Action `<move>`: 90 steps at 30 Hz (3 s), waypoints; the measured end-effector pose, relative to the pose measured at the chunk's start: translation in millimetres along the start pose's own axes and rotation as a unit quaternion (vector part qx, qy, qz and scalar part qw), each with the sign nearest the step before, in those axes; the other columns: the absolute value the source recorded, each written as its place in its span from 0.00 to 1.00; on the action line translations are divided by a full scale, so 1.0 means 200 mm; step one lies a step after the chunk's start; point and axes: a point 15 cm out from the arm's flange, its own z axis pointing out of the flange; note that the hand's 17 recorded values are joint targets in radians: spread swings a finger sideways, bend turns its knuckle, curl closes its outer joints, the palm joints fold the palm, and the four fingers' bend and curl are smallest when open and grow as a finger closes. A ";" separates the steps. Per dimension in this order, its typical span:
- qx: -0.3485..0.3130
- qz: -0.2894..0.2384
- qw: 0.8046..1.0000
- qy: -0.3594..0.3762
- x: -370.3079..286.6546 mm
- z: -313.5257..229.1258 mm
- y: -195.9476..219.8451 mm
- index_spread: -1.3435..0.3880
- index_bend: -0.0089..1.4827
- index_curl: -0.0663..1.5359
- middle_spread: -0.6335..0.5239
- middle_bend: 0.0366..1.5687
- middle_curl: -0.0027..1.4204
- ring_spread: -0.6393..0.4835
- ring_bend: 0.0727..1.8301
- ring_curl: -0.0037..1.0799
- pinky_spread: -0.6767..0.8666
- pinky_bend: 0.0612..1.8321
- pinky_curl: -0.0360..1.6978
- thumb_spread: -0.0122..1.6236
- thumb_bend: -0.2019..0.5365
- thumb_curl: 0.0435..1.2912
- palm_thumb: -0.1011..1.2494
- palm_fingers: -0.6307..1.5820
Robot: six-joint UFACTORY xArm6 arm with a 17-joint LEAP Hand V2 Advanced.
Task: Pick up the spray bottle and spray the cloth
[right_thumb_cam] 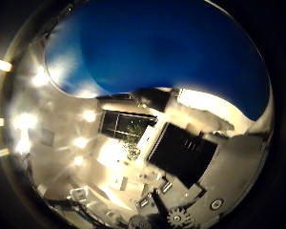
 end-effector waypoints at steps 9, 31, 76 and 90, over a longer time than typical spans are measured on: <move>0.008 0.000 1.000 -0.004 -0.01 0.00 -0.03 0.64 0.67 0.50 0.50 0.74 0.46 0.44 0.70 0.53 0.29 0.63 0.42 0.64 0.27 0.29 0.77 0.87; -0.018 -0.067 0.998 -0.004 -0.35 -0.05 -0.10 0.68 0.82 0.48 0.50 0.87 0.43 0.43 0.80 0.57 0.35 0.56 0.76 0.63 0.26 0.48 0.89 0.82; -0.346 -0.336 0.790 0.379 -1.10 0.10 0.67 0.68 0.82 0.47 0.50 0.87 0.41 0.43 0.80 0.57 0.35 0.49 0.90 0.62 0.26 0.55 0.87 0.82; -0.348 -0.420 0.653 0.525 -1.03 0.26 0.64 0.68 0.82 0.47 0.50 0.87 0.41 0.43 0.80 0.57 0.34 0.49 0.90 0.62 0.26 0.55 0.86 0.82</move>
